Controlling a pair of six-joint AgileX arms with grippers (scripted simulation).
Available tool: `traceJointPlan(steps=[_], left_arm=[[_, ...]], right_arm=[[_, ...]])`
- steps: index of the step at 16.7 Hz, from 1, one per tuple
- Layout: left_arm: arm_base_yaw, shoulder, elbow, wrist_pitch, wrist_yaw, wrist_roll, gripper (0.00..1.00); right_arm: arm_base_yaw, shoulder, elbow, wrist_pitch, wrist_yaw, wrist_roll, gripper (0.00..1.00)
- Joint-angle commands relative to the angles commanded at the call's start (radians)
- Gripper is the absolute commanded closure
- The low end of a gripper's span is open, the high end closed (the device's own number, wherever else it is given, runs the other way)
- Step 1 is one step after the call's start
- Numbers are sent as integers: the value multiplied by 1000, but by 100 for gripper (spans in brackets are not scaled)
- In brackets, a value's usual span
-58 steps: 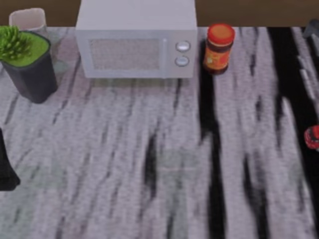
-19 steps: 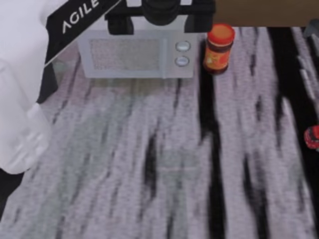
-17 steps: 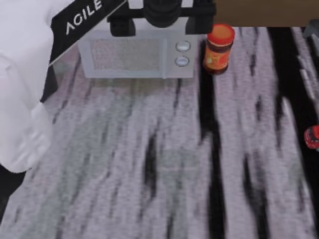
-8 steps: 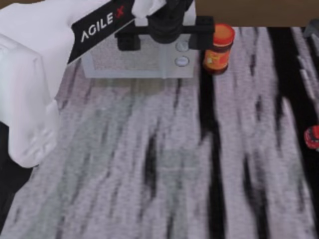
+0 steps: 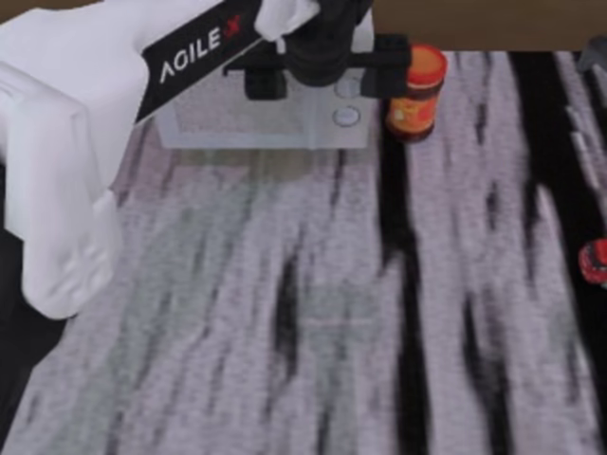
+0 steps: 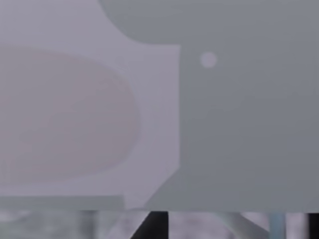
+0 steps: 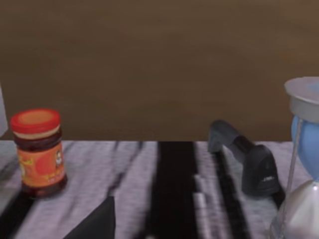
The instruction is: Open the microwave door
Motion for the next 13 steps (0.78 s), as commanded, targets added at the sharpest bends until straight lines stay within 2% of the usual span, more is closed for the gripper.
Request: traceJointPlan(steps=[6, 13], left_arm=[[0, 0, 0, 0, 0, 0, 98], [0, 0, 0, 0, 0, 0, 100]], right_arm=[[0, 0, 0, 0, 0, 0, 0], [0, 0, 0, 0, 0, 0, 0]])
